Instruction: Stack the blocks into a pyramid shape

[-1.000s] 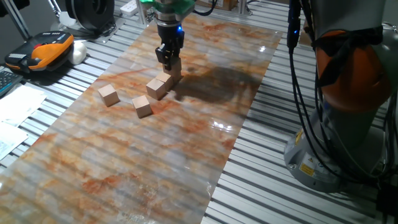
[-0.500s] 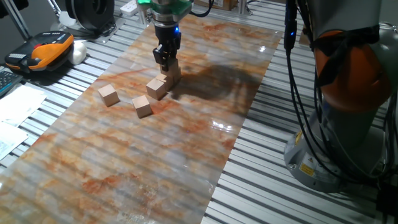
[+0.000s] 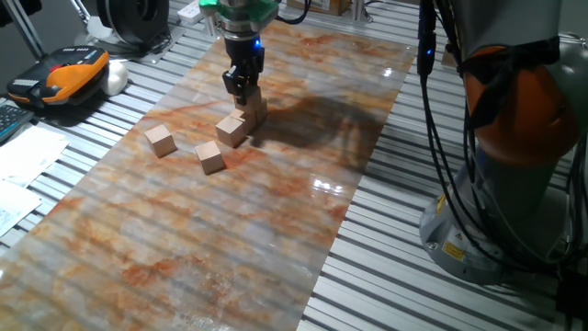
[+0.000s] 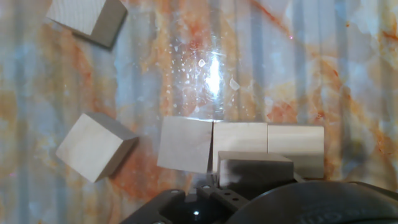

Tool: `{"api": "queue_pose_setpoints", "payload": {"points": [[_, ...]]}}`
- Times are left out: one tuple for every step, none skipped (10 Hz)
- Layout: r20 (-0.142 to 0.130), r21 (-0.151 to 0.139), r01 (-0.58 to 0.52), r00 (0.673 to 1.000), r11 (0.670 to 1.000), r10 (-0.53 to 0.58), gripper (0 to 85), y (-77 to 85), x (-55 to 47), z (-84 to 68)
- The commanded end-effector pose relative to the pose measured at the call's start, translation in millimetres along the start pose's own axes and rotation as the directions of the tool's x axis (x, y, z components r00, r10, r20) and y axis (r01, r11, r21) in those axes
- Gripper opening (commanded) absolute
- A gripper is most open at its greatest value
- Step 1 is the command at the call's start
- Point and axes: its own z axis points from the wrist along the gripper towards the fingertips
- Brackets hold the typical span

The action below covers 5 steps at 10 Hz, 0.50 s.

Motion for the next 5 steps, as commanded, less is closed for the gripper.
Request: {"api": "queue_pose_setpoints", "payload": {"points": [[-0.001, 0.005, 0.000, 1.000, 1.000, 0.000, 0.0, 0.1, -0.8, 0.0], [-0.001, 0.008, 0.002, 1.000, 1.000, -0.002, 0.0, -0.5, -1.4, 0.3], [-0.001, 0.008, 0.002, 1.000, 1.000, -0.002, 0.0, -0.4, -1.7, 0.8], [-0.001, 0.008, 0.000, 1.000, 1.000, 0.000, 0.0, -0.4, -1.5, 0.8], [-0.001, 0.011, 0.000, 1.000, 1.000, 0.000, 0.0, -0.4, -1.5, 0.8]]}}
